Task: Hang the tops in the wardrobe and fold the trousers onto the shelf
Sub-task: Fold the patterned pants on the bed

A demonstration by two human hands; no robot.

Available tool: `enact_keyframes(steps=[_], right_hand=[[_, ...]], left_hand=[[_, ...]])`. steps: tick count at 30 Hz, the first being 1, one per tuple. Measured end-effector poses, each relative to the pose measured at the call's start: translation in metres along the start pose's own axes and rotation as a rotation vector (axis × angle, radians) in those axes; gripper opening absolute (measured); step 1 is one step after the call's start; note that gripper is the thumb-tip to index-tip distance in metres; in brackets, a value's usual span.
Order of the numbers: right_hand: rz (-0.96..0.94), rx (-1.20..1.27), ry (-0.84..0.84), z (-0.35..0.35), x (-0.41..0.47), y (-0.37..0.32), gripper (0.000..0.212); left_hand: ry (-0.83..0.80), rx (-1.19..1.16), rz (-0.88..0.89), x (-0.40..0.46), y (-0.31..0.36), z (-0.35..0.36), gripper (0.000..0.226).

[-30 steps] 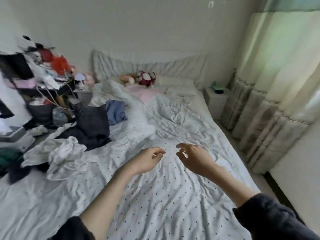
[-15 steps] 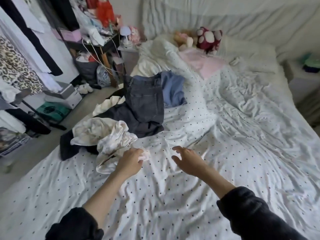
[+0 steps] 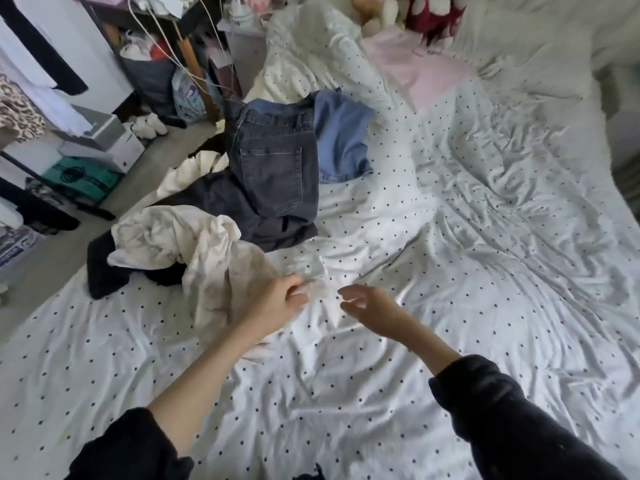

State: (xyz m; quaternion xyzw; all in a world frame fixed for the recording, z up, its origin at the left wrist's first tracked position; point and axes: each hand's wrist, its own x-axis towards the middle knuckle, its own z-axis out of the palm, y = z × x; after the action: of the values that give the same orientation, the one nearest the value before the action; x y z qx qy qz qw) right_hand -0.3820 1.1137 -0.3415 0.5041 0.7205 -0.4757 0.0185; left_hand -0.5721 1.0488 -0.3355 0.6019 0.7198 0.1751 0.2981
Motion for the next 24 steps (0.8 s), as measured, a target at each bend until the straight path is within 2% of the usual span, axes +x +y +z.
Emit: enact_keyframes(steps=[2,4,7,9,11,14,16,18,24], right_hand=[[-0.035,0.14,0.131,-0.02,-0.012,0.008,0.028],[-0.063,0.221,0.246,-0.046,-0.032,0.016,0.026],[-0.068,0.368,0.36,-0.076,-0.059,0.028,0.027],[-0.049,0.412,0.446,-0.088,-0.076,0.039,0.025],[0.024,0.367,0.501,-0.092,-0.083,0.053,0.022],[0.199,0.246,0.465,-0.087,-0.09,0.081,0.024],[0.289,0.17,0.404,-0.076,-0.09,0.099,0.027],[0.336,0.115,0.362,-0.065,-0.088,0.11,0.028],[0.363,-0.028,0.304,-0.047,-0.067,0.117,0.043]], left_hand=[[-0.008,-0.013,0.092,0.008,0.039,-0.003,0.025],[0.06,-0.021,0.186,0.014,0.078,-0.006,0.022],[0.16,-0.162,0.306,0.017,0.128,-0.008,0.012],[0.104,-0.22,0.359,0.019,0.151,0.003,0.008],[-0.065,-0.159,0.341,0.021,0.157,0.02,0.016],[-0.421,0.065,0.203,0.02,0.142,0.045,0.033],[-0.553,0.116,0.133,0.014,0.124,0.056,0.036],[-0.548,0.114,0.091,0.012,0.107,0.061,0.035],[-0.371,0.173,-0.04,0.033,0.048,0.074,0.041]])
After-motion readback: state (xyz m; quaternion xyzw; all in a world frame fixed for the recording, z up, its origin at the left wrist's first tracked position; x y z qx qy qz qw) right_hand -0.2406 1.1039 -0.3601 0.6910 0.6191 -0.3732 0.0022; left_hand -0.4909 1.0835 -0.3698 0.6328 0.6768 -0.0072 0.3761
